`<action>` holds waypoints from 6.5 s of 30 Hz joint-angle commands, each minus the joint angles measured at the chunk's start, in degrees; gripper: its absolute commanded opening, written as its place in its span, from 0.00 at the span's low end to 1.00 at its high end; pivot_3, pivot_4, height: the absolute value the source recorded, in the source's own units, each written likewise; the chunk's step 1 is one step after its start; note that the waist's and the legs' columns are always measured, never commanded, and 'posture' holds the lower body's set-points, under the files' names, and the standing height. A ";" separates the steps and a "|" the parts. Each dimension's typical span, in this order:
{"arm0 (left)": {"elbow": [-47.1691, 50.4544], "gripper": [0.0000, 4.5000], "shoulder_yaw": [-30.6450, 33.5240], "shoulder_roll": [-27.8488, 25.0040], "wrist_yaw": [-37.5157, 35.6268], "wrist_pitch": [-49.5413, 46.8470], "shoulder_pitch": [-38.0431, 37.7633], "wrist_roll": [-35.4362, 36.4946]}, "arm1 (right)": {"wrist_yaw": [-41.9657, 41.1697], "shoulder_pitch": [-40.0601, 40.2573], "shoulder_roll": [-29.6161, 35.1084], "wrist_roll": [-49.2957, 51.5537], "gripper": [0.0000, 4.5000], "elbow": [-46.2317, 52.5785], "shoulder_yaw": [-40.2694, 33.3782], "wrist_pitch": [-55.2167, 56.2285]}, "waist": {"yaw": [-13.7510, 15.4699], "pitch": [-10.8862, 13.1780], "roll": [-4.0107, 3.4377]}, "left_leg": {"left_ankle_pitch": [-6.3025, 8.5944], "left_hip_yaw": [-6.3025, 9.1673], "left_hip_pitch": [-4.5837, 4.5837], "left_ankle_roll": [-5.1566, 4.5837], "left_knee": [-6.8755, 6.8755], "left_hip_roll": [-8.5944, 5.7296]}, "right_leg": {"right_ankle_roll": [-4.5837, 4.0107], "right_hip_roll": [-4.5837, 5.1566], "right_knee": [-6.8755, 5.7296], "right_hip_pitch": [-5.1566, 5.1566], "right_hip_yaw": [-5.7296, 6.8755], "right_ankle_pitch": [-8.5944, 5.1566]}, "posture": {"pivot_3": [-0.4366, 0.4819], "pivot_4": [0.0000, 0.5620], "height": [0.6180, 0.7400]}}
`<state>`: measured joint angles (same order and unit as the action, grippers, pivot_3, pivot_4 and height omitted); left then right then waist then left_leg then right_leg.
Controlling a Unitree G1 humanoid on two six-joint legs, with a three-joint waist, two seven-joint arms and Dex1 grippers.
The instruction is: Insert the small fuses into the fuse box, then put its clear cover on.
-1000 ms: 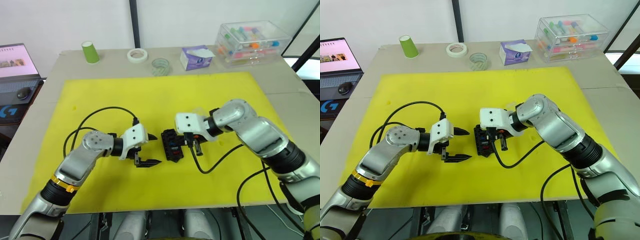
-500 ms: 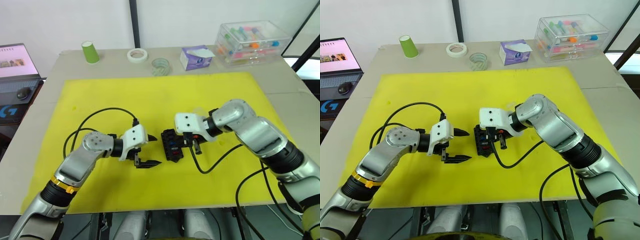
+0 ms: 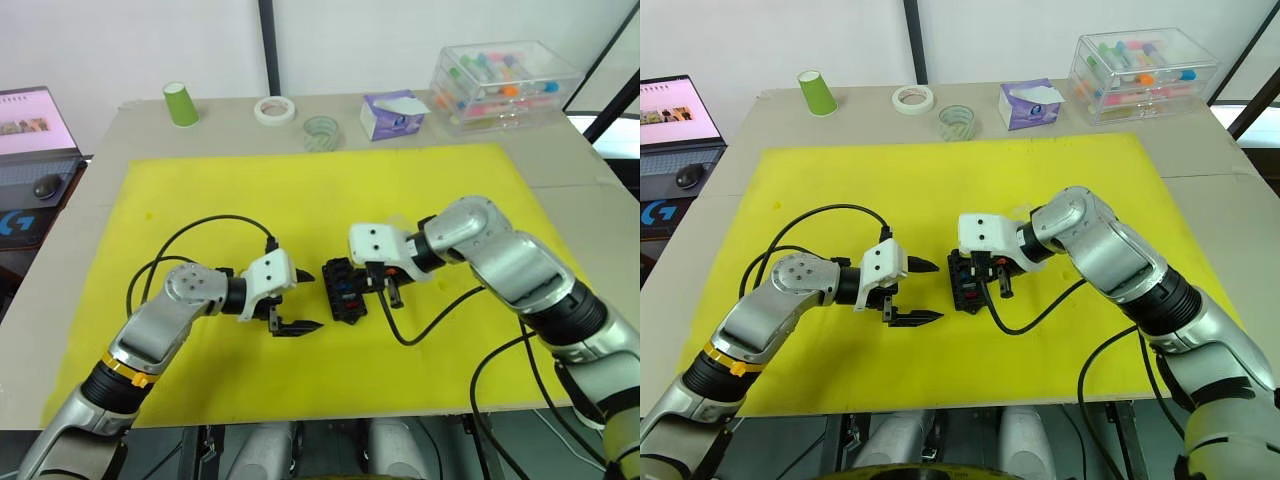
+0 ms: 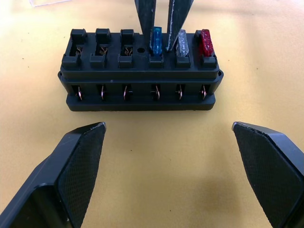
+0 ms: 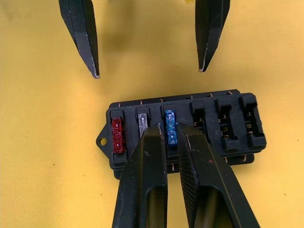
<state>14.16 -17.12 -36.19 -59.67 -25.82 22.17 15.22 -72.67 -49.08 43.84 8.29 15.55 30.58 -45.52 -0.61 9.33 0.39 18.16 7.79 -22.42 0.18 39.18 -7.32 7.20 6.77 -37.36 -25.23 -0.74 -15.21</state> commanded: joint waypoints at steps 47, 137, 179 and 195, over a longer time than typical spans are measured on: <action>0.93 1.00 1.90 1.14 0.18 -0.24 1.00 0.78 | 0.67 5.99 1.39 -1.89 0.01 -0.02 0.52 3.88 | 0.05 -0.06 0.05 | 0.00 0.00 0.02 0.00 0.00 0.00 | 0.00 0.00 0.01 0.04 0.00 0.00 | 0.48 0.27 1.00; -27.51 1.00 13.30 -15.67 -21.98 -34.55 2.30 21.77 | 5.28 -2.20 0.26 17.37 0.99 8.64 -12.94 -3.12 | -0.12 0.07 -0.11 | 0.02 -0.05 -0.02 -0.01 0.00 0.04 | 0.00 -0.03 -0.03 -0.06 0.03 0.00 | 0.48 0.27 1.00; -30.31 0.36 13.92 -16.76 -22.04 -31.83 -1.60 19.30 | 5.12 -1.70 -0.14 13.63 1.00 7.41 -10.74 -0.18 | -0.61 0.05 -0.12 | 0.02 -0.06 -0.02 -0.01 -0.04 0.05 | 0.00 -0.04 -0.03 -0.11 0.02 0.00 | 0.48 0.27 1.00; -29.62 0.15 15.37 -17.05 -21.64 -30.87 -3.66 19.19 | 5.11 -1.90 -0.63 13.17 1.00 7.04 -10.15 0.34 | -0.60 0.05 -0.12 | 0.02 -0.06 -0.02 -0.01 -0.05 0.06 | 0.00 -0.04 -0.03 -0.12 0.02 0.00 | 0.48 0.27 1.00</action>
<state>-15.56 -1.42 -51.98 -81.51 -56.56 19.86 35.47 -67.59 -50.08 43.58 21.44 21.98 21.51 -45.77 -1.21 9.39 0.27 18.18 7.73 -22.44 0.18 39.13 -7.26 7.19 6.73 -37.39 -25.34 -0.72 -15.21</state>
